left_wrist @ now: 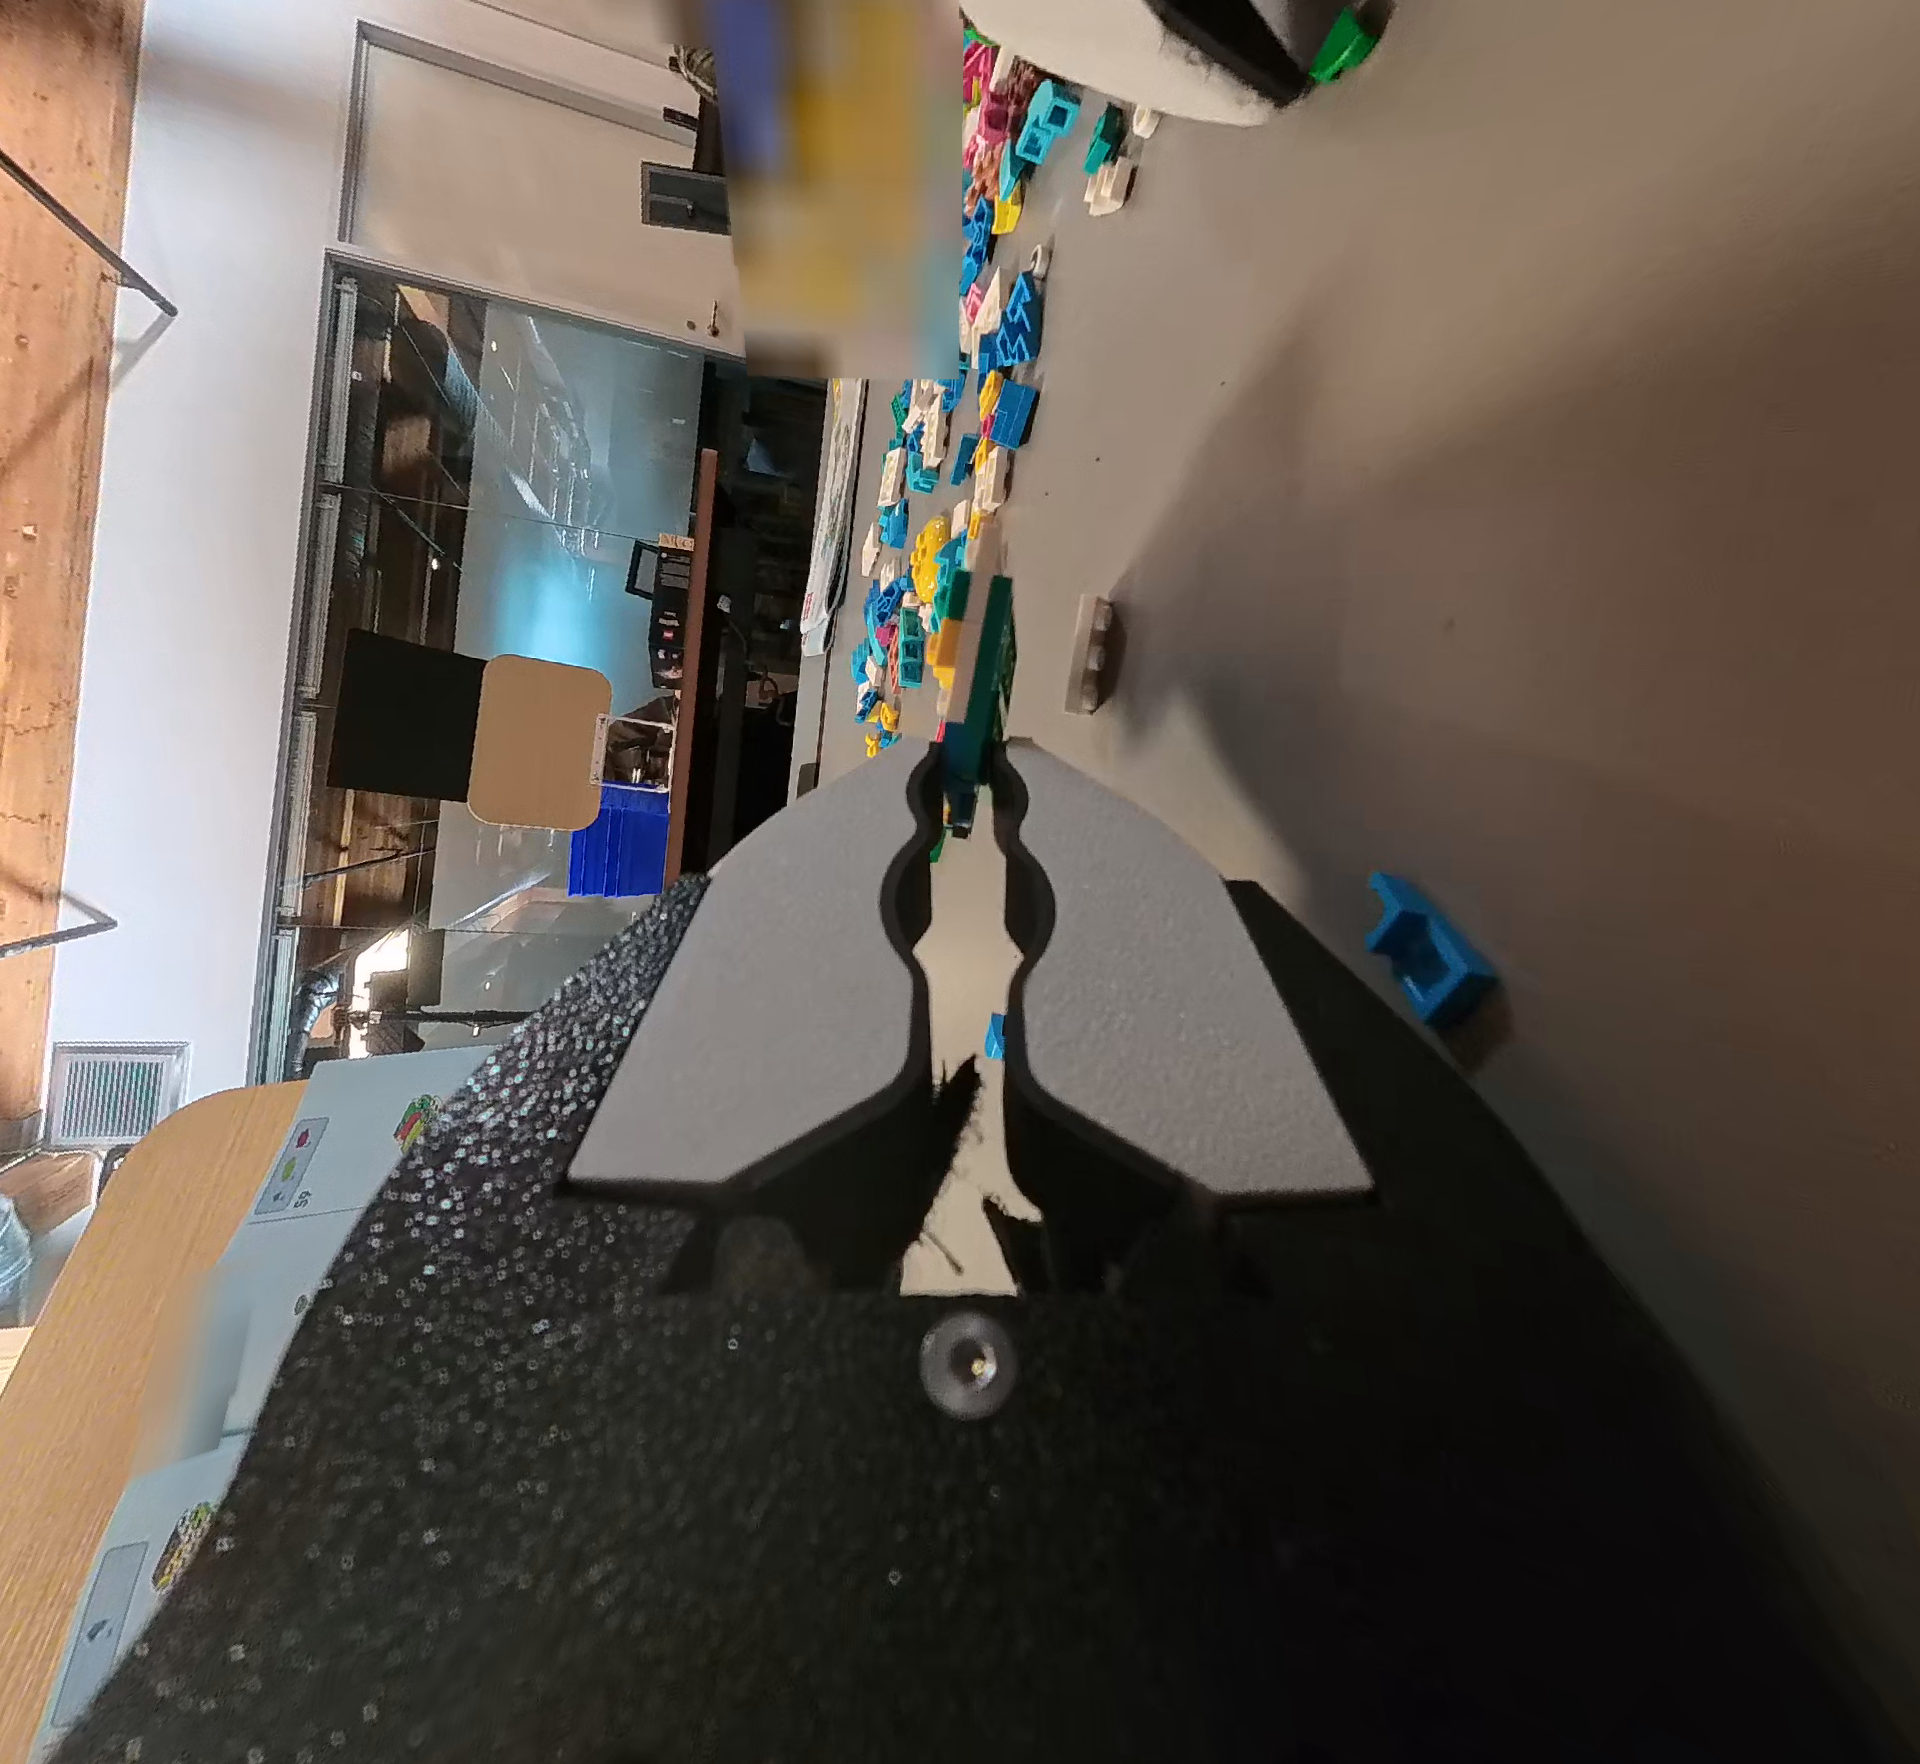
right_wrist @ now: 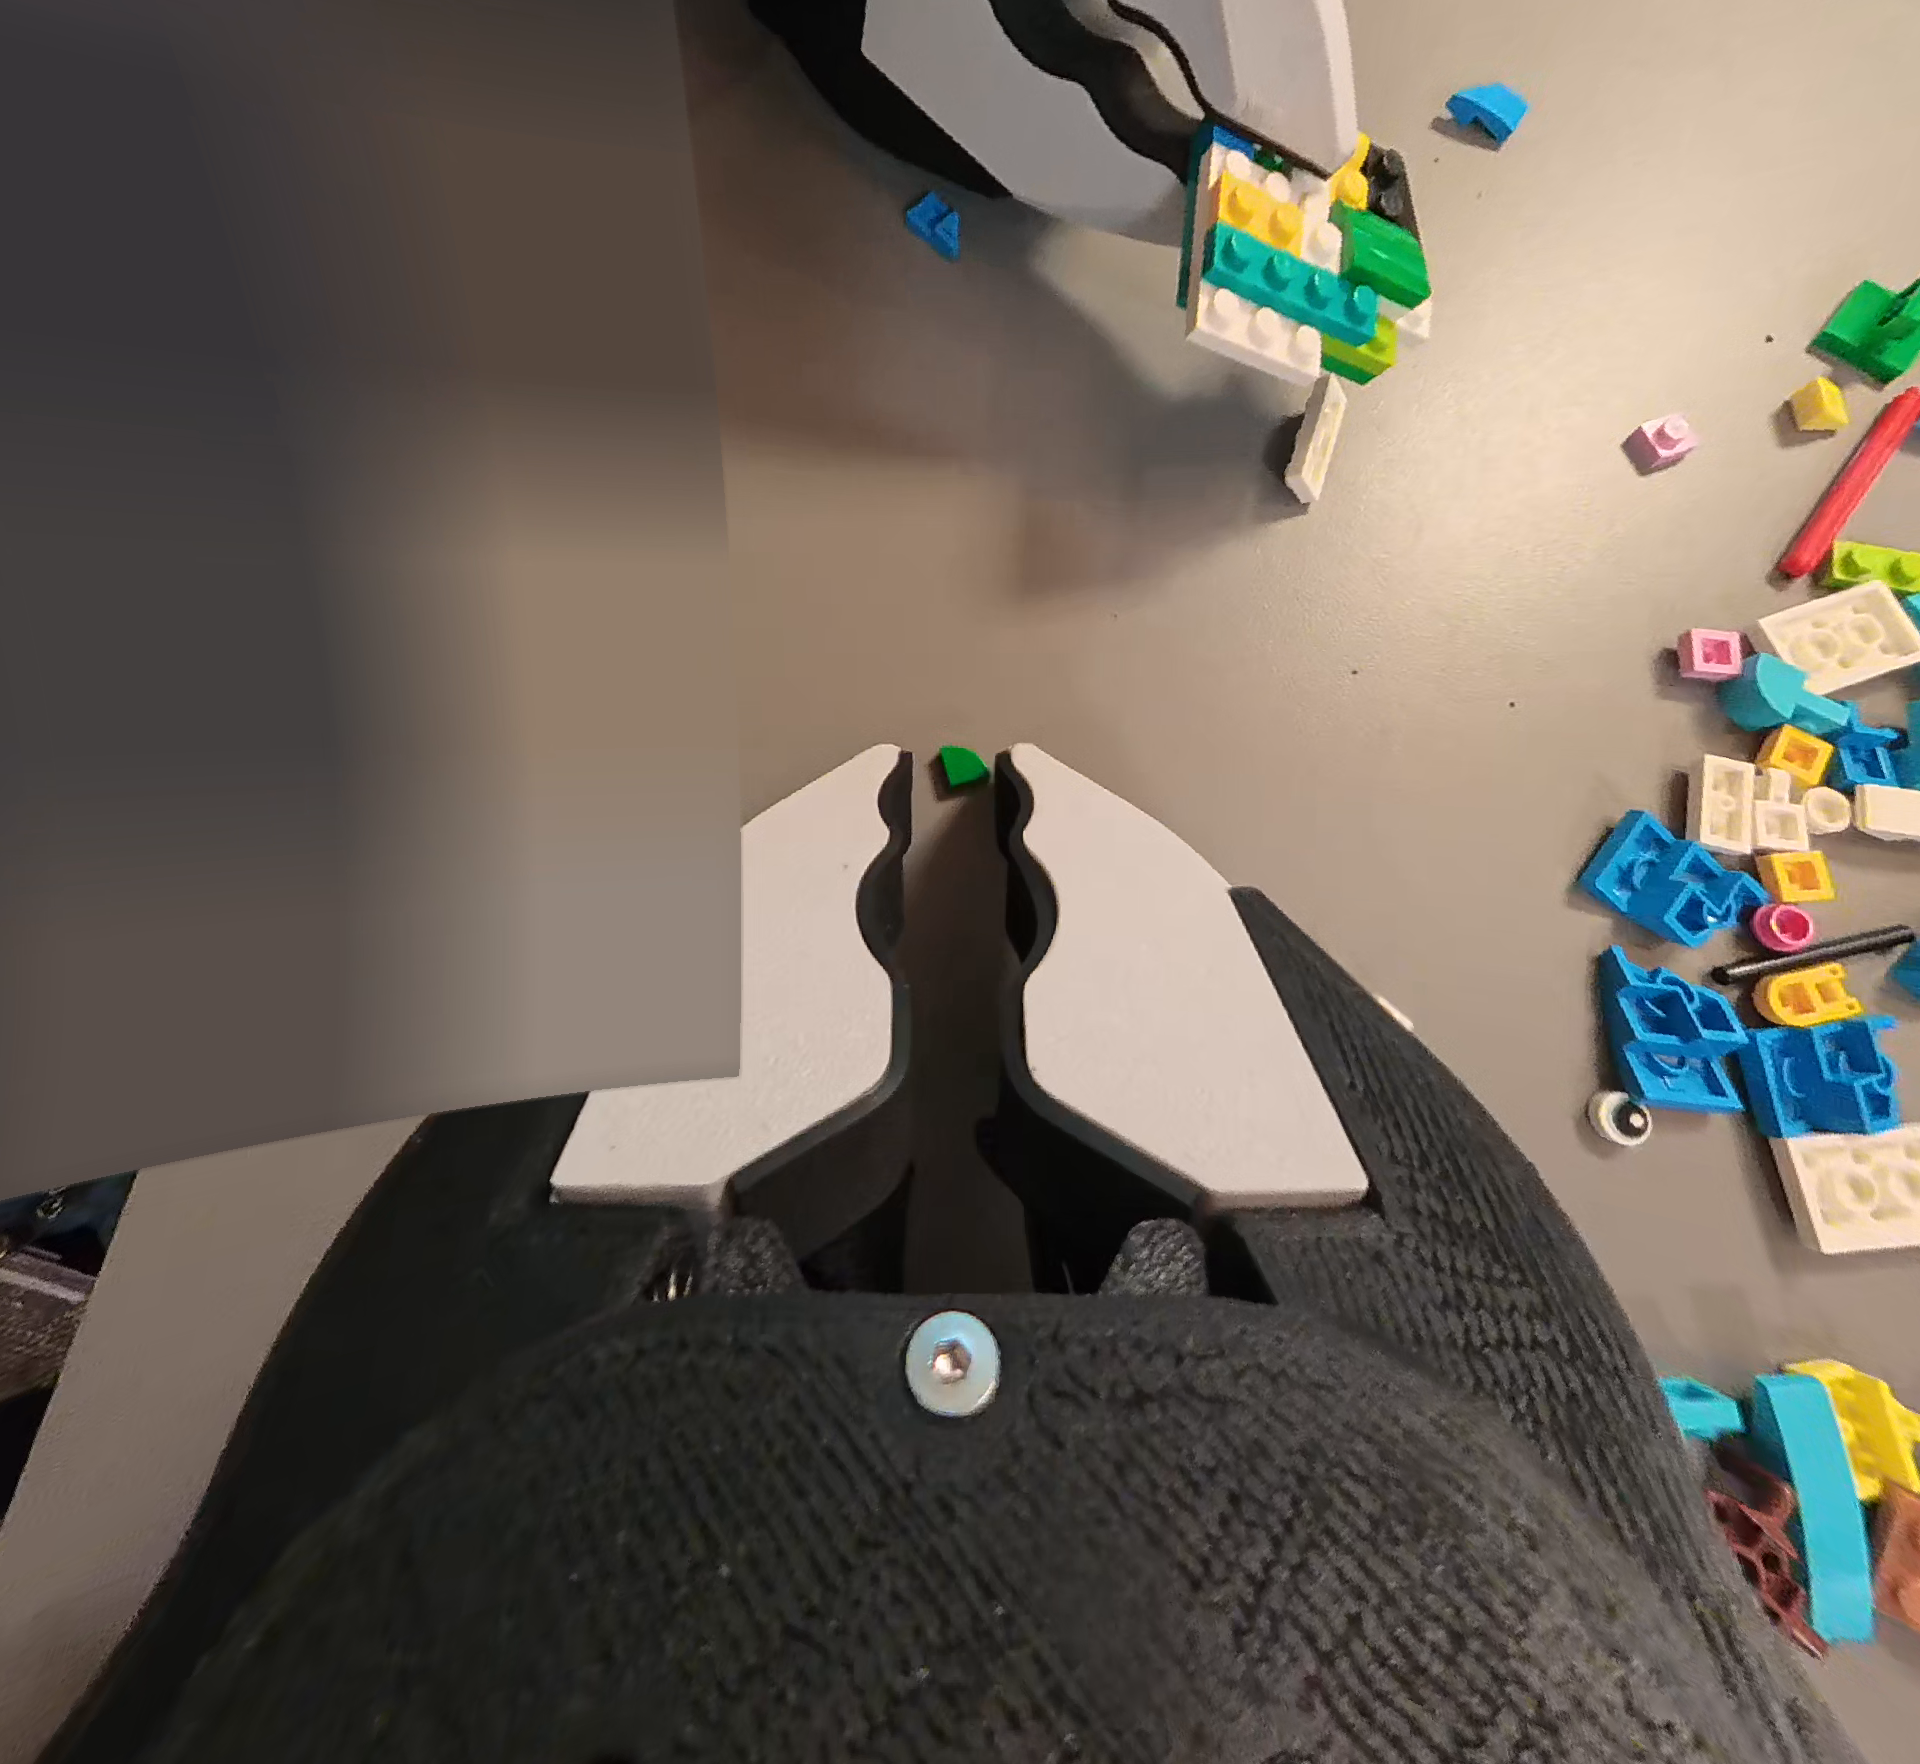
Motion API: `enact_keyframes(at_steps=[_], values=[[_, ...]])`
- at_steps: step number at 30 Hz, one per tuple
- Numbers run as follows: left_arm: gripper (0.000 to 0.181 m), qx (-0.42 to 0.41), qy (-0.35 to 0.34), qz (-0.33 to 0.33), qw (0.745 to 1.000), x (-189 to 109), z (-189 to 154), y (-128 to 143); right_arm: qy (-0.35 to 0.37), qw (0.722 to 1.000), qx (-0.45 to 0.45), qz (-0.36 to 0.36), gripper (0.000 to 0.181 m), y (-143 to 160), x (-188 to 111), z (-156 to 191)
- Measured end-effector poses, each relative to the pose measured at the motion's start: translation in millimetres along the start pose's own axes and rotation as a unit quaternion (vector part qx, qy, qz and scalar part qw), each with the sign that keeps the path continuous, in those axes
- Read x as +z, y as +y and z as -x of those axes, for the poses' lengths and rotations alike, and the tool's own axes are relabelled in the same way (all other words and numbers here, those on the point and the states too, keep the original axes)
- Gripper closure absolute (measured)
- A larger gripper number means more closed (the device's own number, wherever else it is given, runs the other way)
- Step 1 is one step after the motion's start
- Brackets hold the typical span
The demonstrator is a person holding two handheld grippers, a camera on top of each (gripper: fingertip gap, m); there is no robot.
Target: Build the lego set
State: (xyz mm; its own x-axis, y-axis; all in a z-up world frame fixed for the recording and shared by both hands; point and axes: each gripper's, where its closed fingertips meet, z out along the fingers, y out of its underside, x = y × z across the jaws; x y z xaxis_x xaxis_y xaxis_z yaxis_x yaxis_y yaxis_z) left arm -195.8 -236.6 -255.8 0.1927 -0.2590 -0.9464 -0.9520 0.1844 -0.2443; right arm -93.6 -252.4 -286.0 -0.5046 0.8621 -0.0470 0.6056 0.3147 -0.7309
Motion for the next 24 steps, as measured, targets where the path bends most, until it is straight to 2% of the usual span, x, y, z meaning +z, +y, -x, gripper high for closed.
enact_keyframes(at_steps=[13,19,24], values=[[0.173,0.007,-0.004,-0.004,1.000,-0.6,0.4,-2.4,0.019,1.000,-0.015,0.011,0.175,-1.4,1.3,-3.3],[0.173,0.065,-0.039,-0.015,0.997,-4.6,5.1,-14.2,0.101,0.994,0.000,-0.034,0.175,-28.6,-9.9,-28.8],[0.174,0.081,-0.072,-0.020,0.994,-8.9,13.6,-18.6,0.127,0.989,0.005,-0.074,0.175,-59.9,-10.2,-38.0]])
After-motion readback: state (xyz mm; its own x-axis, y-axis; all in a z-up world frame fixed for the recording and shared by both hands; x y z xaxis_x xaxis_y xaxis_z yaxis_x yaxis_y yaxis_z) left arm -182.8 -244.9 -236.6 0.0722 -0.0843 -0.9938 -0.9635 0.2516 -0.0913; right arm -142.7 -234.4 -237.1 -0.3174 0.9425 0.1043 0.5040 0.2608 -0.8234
